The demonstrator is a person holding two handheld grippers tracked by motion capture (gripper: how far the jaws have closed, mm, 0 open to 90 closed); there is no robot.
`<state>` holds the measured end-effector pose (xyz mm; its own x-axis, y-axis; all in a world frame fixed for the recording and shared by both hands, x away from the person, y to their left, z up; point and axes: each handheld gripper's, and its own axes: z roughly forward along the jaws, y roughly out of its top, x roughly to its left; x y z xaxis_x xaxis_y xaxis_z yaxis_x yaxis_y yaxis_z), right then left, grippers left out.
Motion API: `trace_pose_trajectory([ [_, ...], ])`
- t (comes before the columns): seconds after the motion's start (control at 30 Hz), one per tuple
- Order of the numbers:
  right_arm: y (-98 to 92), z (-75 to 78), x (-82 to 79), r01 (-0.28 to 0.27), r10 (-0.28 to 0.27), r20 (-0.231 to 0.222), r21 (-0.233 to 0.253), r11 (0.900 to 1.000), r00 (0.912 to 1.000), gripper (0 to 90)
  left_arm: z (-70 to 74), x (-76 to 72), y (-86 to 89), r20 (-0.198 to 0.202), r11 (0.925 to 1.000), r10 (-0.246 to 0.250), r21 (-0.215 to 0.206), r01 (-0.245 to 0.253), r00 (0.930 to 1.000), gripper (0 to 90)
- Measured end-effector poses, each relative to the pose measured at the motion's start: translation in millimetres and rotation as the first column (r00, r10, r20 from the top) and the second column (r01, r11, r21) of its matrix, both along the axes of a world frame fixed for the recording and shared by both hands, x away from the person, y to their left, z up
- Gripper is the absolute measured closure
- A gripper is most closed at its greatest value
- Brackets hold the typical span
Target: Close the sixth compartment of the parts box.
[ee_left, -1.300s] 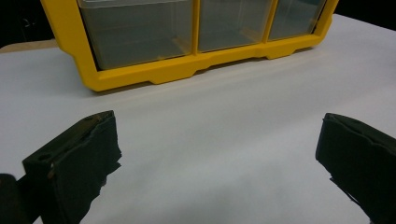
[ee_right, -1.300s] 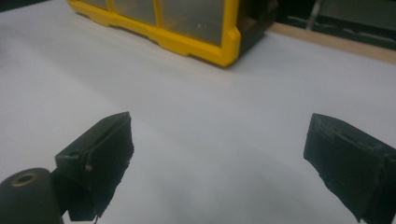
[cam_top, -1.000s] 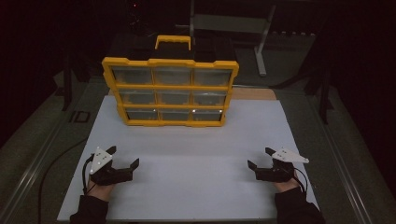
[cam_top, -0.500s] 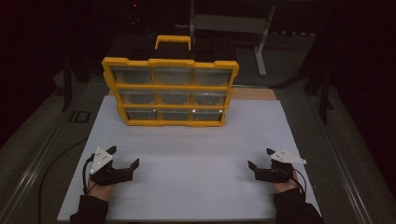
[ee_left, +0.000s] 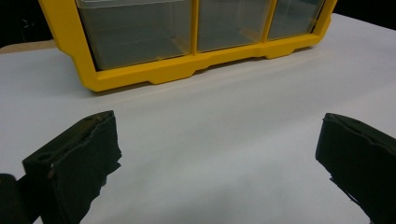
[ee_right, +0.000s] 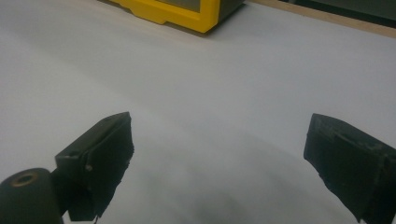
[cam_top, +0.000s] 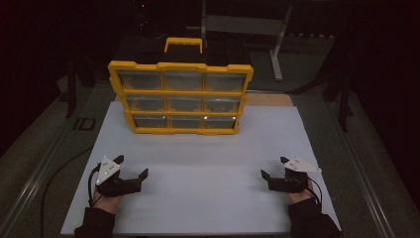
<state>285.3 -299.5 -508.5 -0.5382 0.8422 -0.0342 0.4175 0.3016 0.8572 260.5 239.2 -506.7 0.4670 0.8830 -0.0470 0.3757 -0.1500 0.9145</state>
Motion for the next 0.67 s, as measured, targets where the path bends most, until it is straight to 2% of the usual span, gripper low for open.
trace_pose_trajectory([
  [0.67,2.2,0.2,0.3,-0.005,0.005,-0.005,-0.014,1.0,1.0,8.2,-0.5,0.6,-1.0,-0.001,1.0,-0.003,0.004,0.003,1.0,0.1],
])
